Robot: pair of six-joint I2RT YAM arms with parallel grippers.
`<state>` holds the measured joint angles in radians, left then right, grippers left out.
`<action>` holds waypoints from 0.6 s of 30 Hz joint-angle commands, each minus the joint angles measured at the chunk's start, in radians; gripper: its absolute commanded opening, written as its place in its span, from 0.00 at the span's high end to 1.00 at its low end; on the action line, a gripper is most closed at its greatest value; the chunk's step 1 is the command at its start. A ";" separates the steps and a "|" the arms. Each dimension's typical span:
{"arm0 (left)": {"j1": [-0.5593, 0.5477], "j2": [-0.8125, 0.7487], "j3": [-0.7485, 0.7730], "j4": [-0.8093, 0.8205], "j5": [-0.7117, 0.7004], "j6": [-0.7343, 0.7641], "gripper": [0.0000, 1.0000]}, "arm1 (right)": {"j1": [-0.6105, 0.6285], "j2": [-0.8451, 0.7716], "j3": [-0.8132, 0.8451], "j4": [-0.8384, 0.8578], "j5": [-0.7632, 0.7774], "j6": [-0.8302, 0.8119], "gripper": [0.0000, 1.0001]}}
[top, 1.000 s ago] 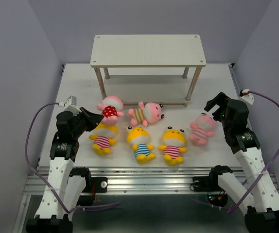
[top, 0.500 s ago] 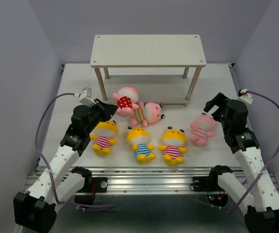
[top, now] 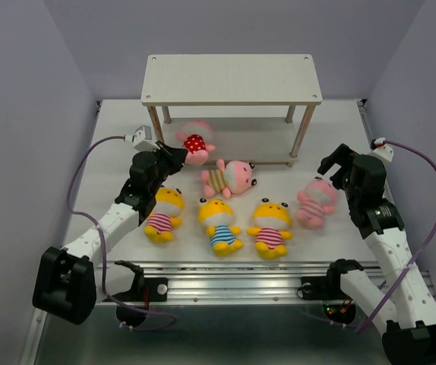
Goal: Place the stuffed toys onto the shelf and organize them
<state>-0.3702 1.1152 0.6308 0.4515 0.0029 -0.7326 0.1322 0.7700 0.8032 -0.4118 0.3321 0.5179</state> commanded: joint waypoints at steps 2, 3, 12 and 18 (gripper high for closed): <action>-0.007 0.060 0.044 0.199 -0.070 0.025 1.00 | 0.000 -0.001 0.002 0.051 0.005 -0.022 0.00; -0.007 0.076 0.044 0.211 -0.072 0.027 1.00 | 0.000 -0.001 0.002 0.051 0.005 -0.024 0.00; -0.007 0.209 0.050 0.292 -0.115 0.062 1.00 | 0.000 -0.005 0.002 0.056 -0.004 -0.028 0.00; -0.007 0.297 0.084 0.303 -0.101 0.088 1.00 | 0.000 -0.003 -0.002 0.057 0.013 -0.019 0.00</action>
<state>-0.3721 1.3899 0.6533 0.6621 -0.0864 -0.6819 0.1322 0.7738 0.8032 -0.4095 0.3321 0.5087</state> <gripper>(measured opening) 0.037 0.998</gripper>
